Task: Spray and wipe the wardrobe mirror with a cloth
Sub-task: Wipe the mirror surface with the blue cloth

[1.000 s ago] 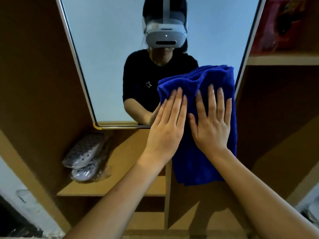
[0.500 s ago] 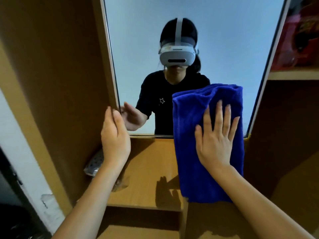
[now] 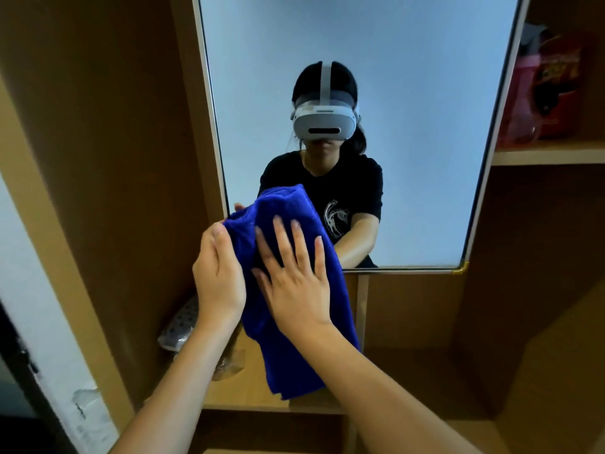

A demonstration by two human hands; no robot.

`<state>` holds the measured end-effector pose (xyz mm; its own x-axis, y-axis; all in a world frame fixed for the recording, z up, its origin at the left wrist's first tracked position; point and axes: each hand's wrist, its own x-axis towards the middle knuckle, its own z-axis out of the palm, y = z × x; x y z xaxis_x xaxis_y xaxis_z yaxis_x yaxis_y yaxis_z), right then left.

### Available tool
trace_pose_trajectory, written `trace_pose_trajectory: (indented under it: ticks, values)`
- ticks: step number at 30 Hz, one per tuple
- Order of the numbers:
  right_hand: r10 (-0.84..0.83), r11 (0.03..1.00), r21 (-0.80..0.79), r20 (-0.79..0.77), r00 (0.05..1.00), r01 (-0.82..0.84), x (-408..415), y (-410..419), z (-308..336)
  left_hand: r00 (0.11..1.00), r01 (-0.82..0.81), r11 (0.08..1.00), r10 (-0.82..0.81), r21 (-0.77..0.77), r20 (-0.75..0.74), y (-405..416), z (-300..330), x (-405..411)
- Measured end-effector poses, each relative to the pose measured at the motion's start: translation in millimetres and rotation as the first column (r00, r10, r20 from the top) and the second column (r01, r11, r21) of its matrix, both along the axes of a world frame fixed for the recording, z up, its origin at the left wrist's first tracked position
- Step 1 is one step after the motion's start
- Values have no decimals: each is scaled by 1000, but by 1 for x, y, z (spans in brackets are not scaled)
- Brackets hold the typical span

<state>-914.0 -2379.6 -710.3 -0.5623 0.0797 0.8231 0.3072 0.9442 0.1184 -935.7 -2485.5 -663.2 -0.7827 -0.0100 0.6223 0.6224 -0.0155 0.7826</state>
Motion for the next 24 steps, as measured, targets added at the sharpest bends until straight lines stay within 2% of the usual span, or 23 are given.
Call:
trace_pose_trajectory:
  ticks: [3, 11, 16, 19, 21, 22, 24]
  values:
    - [10, 1000, 16, 0, 1000, -10, 12, 20, -2, 999, -19, 999, 18, 41, 31, 6, -2, -2]
    - [-97, 995, 14, -79, 992, 98, 57, 98, -7, 990, -138, 987, 136, 87, 28, 26, -5, 3]
    - [-165, 984, -92, -157, 974, 152, 84, 142, -5, 978, -205, 973, 207, 103, -10, 35, -9, -4]
    - [-220, 957, -230, -176, 959, 178, 99, 163, -9, 972, -235, 968, 236, 90, -4, 39, -10, -3]
    - [-231, 880, -448, -107, 967, 160, 102, 171, -19, 964, -264, 962, 264, 74, 6, 41, -9, 2]
    - [-194, 800, -591, -87, 977, 107, 102, 169, -23, 961, -275, 959, 276, 73, 2, 41, -9, 2]
    - [-113, 613, -784, -215, 970, -102, 103, 164, -28, 959, -281, 957, 282, 76, -6, 40, -10, 2]
